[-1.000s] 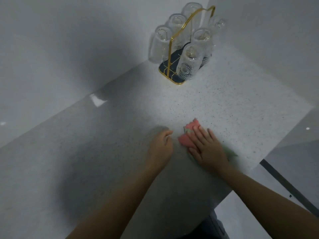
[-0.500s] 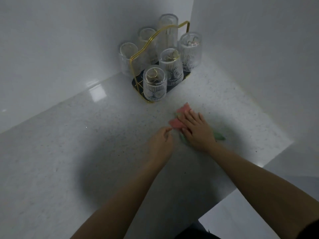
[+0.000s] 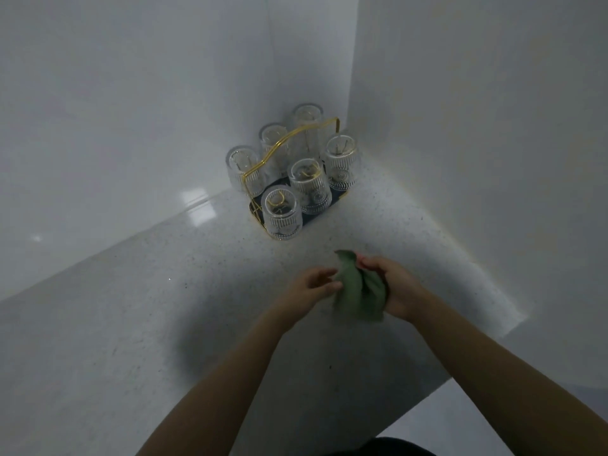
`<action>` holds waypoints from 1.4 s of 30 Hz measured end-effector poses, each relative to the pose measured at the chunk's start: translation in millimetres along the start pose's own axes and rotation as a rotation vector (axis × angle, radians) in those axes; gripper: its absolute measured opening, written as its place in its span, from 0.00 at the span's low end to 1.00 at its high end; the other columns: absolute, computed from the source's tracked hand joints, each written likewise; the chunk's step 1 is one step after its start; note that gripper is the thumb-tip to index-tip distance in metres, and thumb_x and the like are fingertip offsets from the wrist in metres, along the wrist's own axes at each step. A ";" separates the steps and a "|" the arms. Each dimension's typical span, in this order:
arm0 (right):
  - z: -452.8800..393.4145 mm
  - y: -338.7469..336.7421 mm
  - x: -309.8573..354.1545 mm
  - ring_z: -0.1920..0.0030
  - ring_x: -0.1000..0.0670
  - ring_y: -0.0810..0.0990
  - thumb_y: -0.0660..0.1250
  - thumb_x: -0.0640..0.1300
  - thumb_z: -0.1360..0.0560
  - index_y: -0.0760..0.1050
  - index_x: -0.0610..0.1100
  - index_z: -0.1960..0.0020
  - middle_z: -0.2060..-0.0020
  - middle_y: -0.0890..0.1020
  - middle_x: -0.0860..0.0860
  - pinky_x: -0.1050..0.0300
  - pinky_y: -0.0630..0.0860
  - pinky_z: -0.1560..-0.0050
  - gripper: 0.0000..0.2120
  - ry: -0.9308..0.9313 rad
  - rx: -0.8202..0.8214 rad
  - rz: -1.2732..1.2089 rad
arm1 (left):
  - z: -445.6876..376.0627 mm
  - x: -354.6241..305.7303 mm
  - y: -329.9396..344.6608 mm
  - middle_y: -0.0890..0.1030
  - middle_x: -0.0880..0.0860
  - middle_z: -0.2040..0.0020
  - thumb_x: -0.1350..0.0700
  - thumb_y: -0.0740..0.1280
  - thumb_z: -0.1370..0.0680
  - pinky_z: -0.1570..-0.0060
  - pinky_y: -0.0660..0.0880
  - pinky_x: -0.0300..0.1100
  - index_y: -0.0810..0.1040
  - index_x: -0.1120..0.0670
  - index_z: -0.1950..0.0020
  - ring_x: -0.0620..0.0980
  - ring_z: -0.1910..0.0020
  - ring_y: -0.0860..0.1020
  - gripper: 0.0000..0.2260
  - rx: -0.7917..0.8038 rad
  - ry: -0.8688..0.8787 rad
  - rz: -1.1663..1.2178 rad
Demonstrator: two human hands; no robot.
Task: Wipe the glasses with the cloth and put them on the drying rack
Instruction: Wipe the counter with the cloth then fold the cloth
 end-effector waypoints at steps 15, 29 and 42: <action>25.1 -0.7 31.2 0.54 0.41 0.79 0.69 0.53 0.30 0.81 0.46 0.59 0.59 0.83 0.45 0.44 0.74 0.47 0.10 -0.416 -0.122 0.378 | 26.2 -42.5 -35.8 0.79 0.48 0.60 0.54 0.66 0.20 0.57 0.74 0.38 0.72 0.48 0.56 0.44 0.62 0.77 0.06 -0.185 0.209 -0.282; 23.4 -4.1 28.2 0.66 0.48 0.81 0.67 0.43 0.26 0.77 0.40 0.60 0.68 0.83 0.48 0.53 0.80 0.62 0.07 -0.288 -0.049 0.465 | 30.8 -37.5 -69.3 0.83 0.50 0.59 0.58 0.69 0.22 0.68 0.79 0.34 0.78 0.56 0.53 0.43 0.64 0.81 0.02 -0.123 0.075 -0.188; -24.9 -27.2 13.1 0.53 0.45 0.77 0.66 0.45 0.24 0.79 0.46 0.52 0.54 0.80 0.47 0.45 0.74 0.41 0.05 -0.306 -0.206 0.937 | -27.8 23.8 -46.2 0.79 0.46 0.59 0.57 0.71 0.24 0.56 0.72 0.33 0.81 0.54 0.55 0.46 0.56 0.77 0.02 -0.313 0.063 -0.418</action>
Point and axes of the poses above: each hand's wrist, its own z-axis away from the middle knuckle, its own y-axis out of the palm, x = y × z, the point moved 3 cm from there along -z, towards the middle knuckle
